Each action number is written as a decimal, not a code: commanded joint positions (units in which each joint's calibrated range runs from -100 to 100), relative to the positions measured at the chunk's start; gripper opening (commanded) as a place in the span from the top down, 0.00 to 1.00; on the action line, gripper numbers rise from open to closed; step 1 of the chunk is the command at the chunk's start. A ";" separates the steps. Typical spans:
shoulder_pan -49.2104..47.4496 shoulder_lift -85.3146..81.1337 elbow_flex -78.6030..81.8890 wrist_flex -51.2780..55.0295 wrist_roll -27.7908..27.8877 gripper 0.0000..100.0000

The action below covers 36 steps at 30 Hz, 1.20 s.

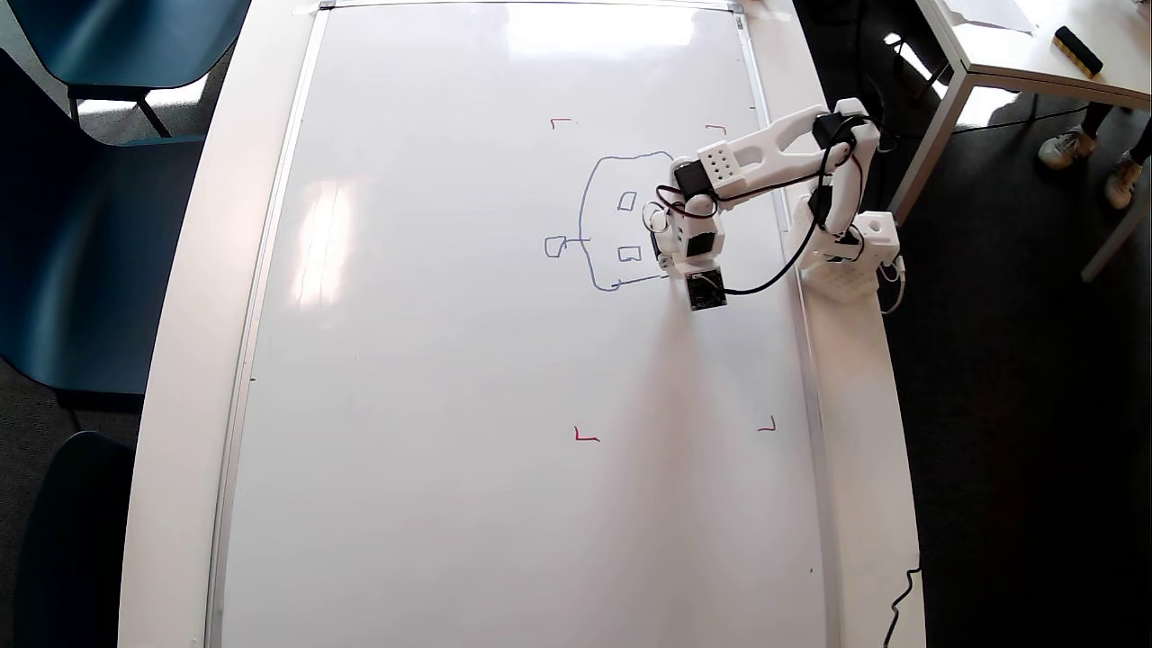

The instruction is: Draw on a whiteboard a robot head using a pen attached to the gripper

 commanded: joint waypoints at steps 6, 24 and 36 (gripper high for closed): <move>0.68 -5.14 1.85 -0.05 -0.13 0.99; 4.80 -10.76 0.40 2.73 0.14 0.99; 6.50 -17.89 1.31 10.72 1.42 0.99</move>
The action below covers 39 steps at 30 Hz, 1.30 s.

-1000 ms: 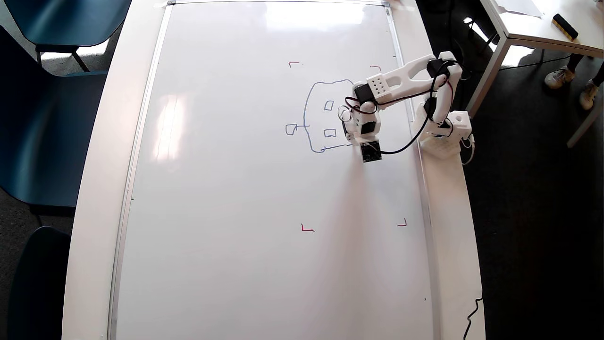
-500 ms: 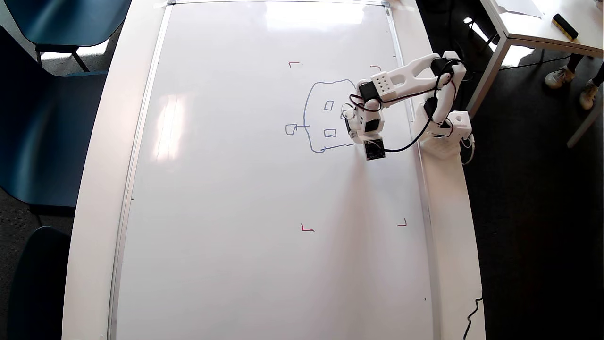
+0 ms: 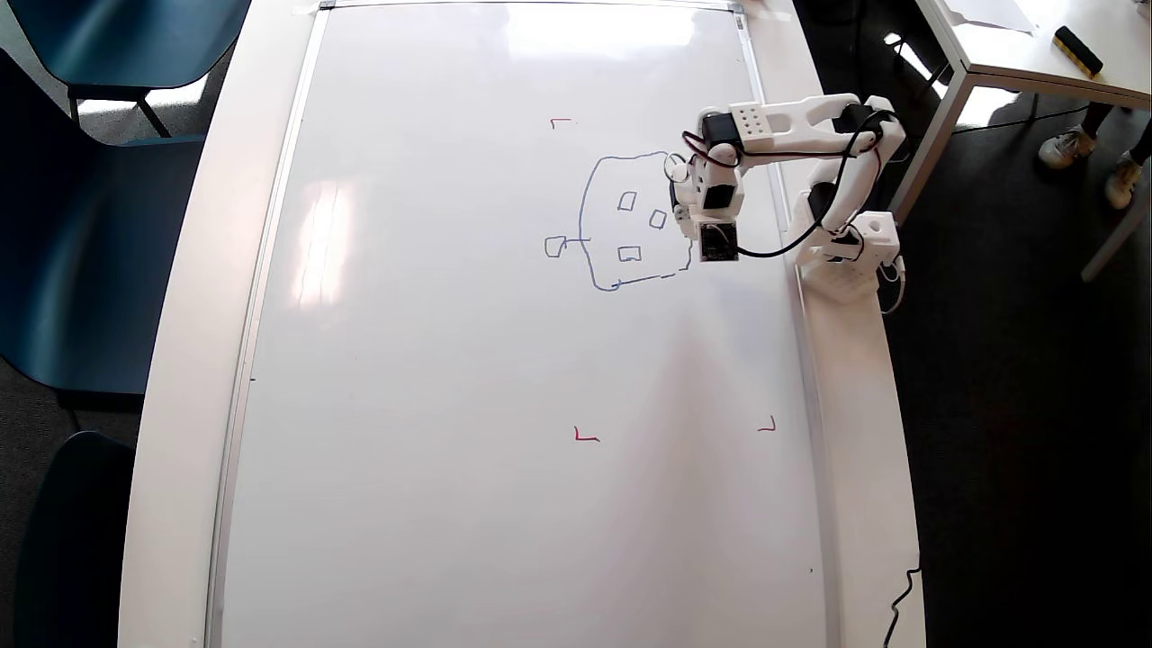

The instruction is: Draw on a whiteboard a robot head using a pen attached to the gripper

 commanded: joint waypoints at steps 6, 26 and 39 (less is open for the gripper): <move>6.57 -4.15 1.93 2.29 3.95 0.99; 14.01 -3.15 9.10 -2.40 7.22 0.99; 14.01 3.48 8.92 -5.79 7.22 0.99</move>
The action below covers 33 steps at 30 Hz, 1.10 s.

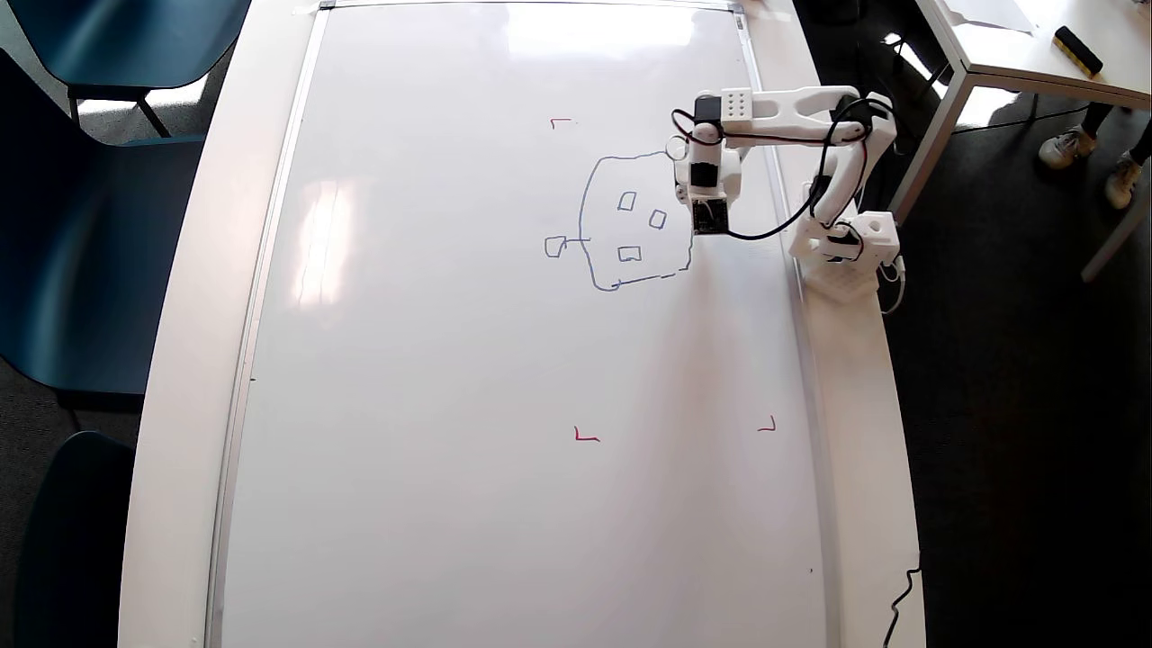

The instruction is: Draw on a whiteboard a robot head using a pen attached to the gripper

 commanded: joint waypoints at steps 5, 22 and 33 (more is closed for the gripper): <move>0.51 2.27 -0.22 -2.01 0.19 0.99; 4.49 4.96 -2.76 -3.83 1.48 0.99; 9.86 11.08 -10.30 -3.14 3.78 0.99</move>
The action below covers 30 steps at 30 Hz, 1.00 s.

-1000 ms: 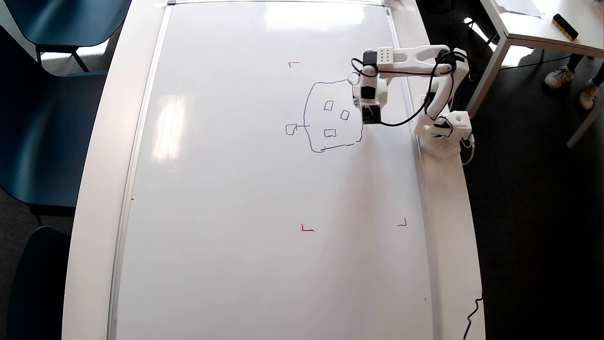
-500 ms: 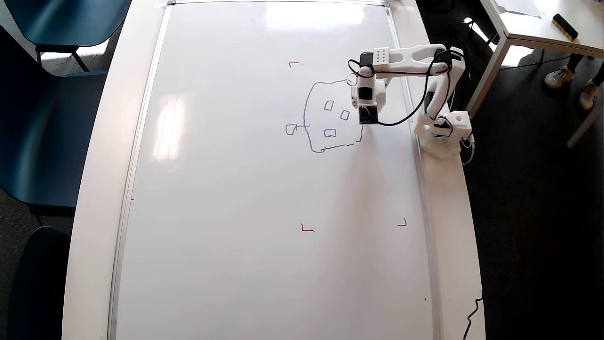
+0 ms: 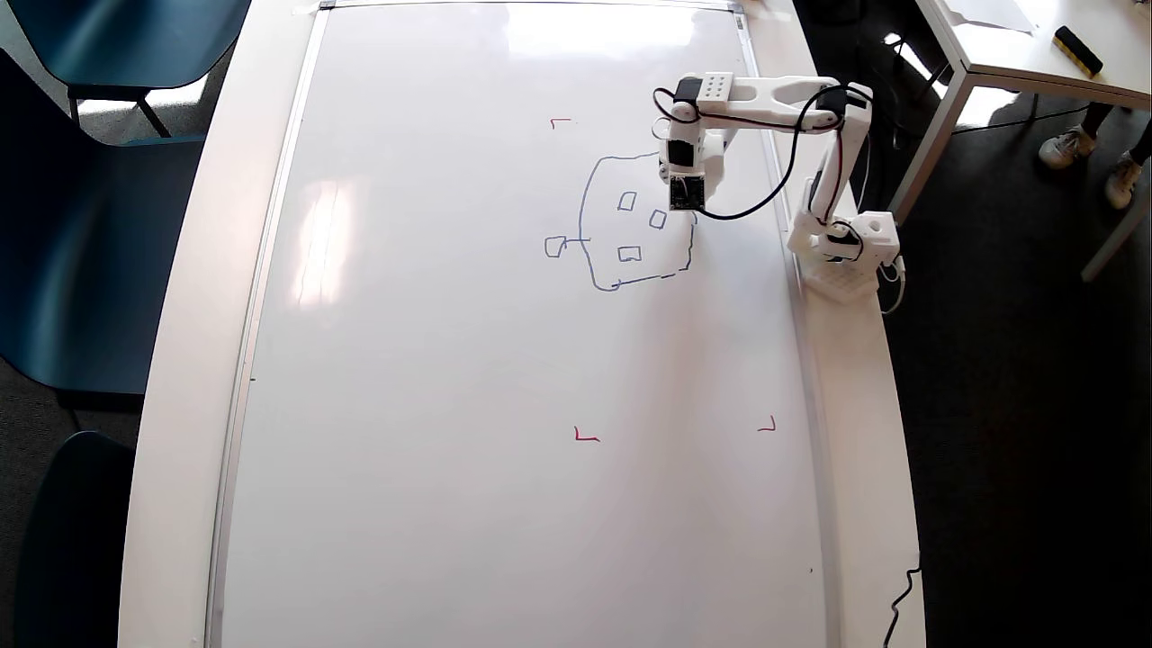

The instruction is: Draw on a whiteboard a robot head using a pen attached to the gripper

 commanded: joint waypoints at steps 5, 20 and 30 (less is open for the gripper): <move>2.67 0.49 -1.53 0.07 1.10 0.99; 5.47 0.66 -4.52 0.41 1.90 0.99; 5.99 -0.01 -6.61 1.37 1.47 0.99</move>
